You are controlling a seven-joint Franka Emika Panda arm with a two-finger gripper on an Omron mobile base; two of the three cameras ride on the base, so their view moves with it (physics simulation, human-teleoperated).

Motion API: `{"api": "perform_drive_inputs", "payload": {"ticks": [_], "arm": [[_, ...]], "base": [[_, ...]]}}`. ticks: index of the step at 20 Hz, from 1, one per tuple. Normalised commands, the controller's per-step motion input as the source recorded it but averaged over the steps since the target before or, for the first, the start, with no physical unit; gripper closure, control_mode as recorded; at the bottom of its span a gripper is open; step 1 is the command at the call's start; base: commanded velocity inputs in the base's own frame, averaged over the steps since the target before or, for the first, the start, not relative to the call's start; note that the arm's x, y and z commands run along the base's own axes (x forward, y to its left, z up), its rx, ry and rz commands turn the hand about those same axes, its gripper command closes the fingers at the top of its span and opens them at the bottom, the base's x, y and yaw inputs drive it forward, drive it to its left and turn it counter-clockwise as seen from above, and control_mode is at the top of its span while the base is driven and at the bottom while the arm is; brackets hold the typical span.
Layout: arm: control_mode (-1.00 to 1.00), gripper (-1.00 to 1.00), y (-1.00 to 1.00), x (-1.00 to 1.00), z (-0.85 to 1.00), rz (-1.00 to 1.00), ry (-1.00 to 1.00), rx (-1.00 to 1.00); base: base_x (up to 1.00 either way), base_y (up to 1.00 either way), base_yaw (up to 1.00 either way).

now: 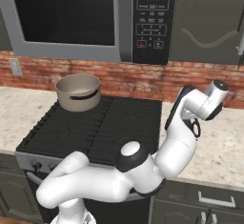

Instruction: Pick the kettle from the counter and place it on a stove burner. Then turn the burner on.

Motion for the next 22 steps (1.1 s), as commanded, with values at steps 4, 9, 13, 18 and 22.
{"api": "perform_drive_inputs", "payload": {"ticks": [4, 9, 13, 18, 22], "arm": [[-1.00, 1.00, 0.00, 0.03, -0.09, 0.00, 0.00, 0.00], [-1.00, 1.00, 0.00, 0.00, -0.02, 0.00, 0.00, 0.00], [-1.00, 1.00, 0.00, 0.00, 0.00, 0.00, -0.01, 0.00], [-1.00, 1.00, 0.00, -0.09, 0.09, 0.00, -0.14, 0.00], [-1.00, 1.00, 0.08, -0.15, 0.15, 0.05, -0.09, 0.00]], "base": [[0.00, 0.00, 0.00], [0.00, 0.00, 0.00], [0.00, 0.00, 0.00], [0.00, 0.00, 0.00], [0.00, 0.00, 0.00]]}}
